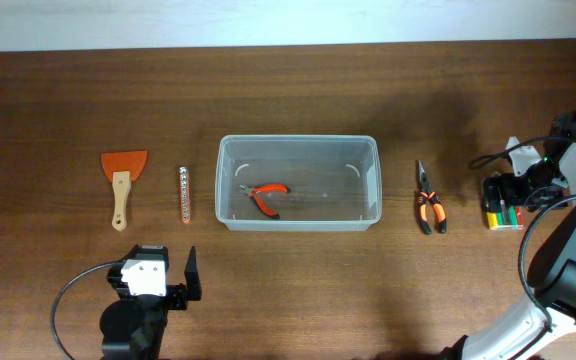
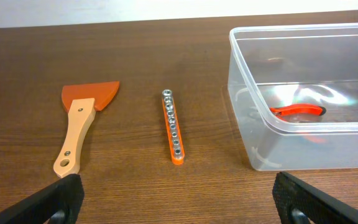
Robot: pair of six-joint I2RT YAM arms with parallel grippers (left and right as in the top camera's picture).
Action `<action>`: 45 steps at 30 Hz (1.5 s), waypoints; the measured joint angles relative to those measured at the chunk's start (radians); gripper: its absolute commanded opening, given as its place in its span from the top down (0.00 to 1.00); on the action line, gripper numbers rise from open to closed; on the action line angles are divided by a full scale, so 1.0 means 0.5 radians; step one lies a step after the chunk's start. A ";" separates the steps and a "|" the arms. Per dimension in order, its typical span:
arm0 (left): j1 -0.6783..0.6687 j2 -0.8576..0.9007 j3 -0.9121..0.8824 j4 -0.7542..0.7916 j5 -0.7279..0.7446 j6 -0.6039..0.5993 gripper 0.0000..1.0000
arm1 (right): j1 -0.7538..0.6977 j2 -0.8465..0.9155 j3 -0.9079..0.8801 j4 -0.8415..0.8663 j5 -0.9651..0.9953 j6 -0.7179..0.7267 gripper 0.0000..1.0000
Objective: Pack container
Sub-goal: 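Lower the right gripper and grasp the clear screwdriver case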
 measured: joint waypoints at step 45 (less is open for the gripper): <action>0.000 0.000 0.000 0.000 0.000 0.000 0.01 | 0.000 0.179 0.000 0.080 0.033 0.016 0.01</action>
